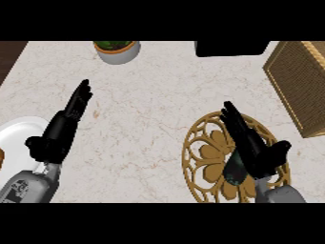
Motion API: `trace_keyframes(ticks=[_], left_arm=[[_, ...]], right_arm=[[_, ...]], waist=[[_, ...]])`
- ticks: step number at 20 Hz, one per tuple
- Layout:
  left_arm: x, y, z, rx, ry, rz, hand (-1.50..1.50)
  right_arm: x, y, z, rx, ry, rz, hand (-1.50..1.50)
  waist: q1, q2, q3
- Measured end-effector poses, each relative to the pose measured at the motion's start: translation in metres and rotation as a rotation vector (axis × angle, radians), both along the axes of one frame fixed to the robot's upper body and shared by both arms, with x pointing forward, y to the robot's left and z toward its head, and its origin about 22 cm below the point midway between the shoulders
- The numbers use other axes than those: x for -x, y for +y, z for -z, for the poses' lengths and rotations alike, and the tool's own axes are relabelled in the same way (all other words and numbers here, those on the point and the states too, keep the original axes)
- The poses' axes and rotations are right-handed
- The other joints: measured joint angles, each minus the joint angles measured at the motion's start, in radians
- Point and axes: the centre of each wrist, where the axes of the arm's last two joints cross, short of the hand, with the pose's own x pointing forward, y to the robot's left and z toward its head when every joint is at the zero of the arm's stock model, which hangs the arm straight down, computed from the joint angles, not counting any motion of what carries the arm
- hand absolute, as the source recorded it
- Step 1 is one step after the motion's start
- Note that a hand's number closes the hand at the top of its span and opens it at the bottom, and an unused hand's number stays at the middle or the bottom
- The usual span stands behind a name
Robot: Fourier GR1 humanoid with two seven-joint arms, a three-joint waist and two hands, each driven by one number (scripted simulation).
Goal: Pick the eggplant from the placemat and place it in the basket
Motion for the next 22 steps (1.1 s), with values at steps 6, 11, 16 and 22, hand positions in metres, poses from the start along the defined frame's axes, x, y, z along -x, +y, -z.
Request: trace_keyframes(ticks=[6, 11, 16, 22], left_arm=[[0.028, 0.026, 0.051, 0.029, 0.308, -0.146, 0.00], [0.043, 0.036, 0.069, 0.059, 0.454, -0.190, 0.00], [0.048, 0.045, 0.067, 0.071, 0.477, -0.207, 0.00], [0.052, 0.054, 0.067, 0.078, 0.502, -0.234, 0.00]], right_arm=[[-0.029, -0.033, -0.039, -0.150, -0.113, 0.191, 1.50], [-0.050, 0.003, -0.062, -0.129, -0.191, 0.120, -1.50], [-0.059, 0.038, -0.080, 0.042, -0.146, 0.176, -1.50], [-0.077, -0.009, -0.102, 0.528, -0.049, 0.249, -1.50]], waist=[[0.025, 0.036, -0.022], [0.041, 0.036, -0.022], [0.039, 0.030, -0.023], [0.018, 0.024, -0.027]])
